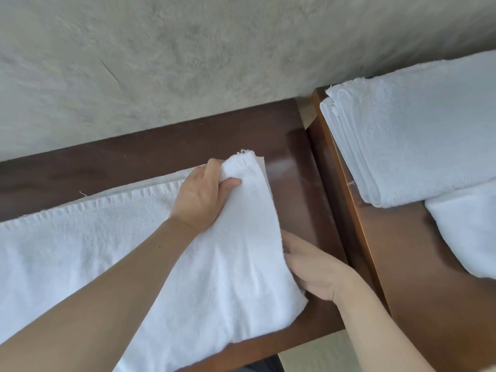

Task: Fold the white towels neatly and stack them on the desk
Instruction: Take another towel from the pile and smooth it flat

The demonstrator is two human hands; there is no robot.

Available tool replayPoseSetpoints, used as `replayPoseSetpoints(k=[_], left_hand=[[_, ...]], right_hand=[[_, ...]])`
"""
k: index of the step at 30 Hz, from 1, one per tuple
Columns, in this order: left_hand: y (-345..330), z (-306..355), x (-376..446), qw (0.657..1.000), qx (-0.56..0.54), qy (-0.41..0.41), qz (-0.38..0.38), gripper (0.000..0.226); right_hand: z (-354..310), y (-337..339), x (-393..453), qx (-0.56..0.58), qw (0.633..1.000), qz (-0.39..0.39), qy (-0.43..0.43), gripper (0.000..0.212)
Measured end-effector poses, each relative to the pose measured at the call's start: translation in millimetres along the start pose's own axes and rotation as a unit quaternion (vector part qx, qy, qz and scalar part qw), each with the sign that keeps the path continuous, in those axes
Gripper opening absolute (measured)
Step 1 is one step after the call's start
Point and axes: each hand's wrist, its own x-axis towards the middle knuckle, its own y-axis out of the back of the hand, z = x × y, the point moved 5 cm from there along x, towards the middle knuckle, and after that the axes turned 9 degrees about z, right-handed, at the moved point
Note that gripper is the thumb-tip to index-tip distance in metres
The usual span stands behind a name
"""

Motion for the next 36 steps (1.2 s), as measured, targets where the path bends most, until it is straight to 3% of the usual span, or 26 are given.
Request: replayPoseSetpoints(k=[4,9,12,18,21,24,26,29,31,33,34,36], left_hand=[[1,1,1,0.999,0.013,-0.03,0.042,0.05],[-4,8,9,0.991,0.064,-0.099,0.059,0.041],[-10,13,14,0.986,0.09,-0.135,0.043,0.045],[-14,8,16,0.988,0.123,-0.097,0.002,0.045],[-12,15,5,0.986,0.137,-0.094,0.017,0.051],[-6,37,-25,0.982,0.107,-0.146,0.049,0.044],[-7,48,-52,0.98,0.091,-0.179,0.014,0.042],[-10,50,-89,0.973,0.11,-0.2,-0.039,0.046],[-13,42,-105,0.971,0.146,-0.175,-0.075,0.053],[-18,30,-114,0.964,0.187,-0.146,-0.121,0.06],[-21,25,-116,0.958,0.208,-0.147,-0.135,0.062],[-25,22,-118,0.947,0.236,-0.163,-0.146,0.063]], right_hand=[[26,16,-4,-0.172,0.983,0.058,-0.035,0.015],[59,30,-26,-0.069,0.979,0.193,-0.009,0.011],[73,27,-34,-0.133,0.953,0.27,0.027,0.002],[84,34,-46,-0.182,0.891,0.407,0.084,0.012],[90,33,-56,-0.167,0.851,0.485,0.109,0.018],[95,27,-61,-0.112,0.866,0.473,0.114,0.037],[101,13,-60,-0.178,0.876,0.432,0.119,0.036],[104,4,-66,-0.248,0.838,0.458,0.161,0.032],[106,6,-74,-0.164,0.844,0.475,0.189,0.033],[112,5,-78,-0.025,0.87,0.453,0.194,0.049],[116,6,-79,0.001,0.873,0.449,0.189,0.059],[121,7,-77,-0.062,0.87,0.465,0.154,0.062]])
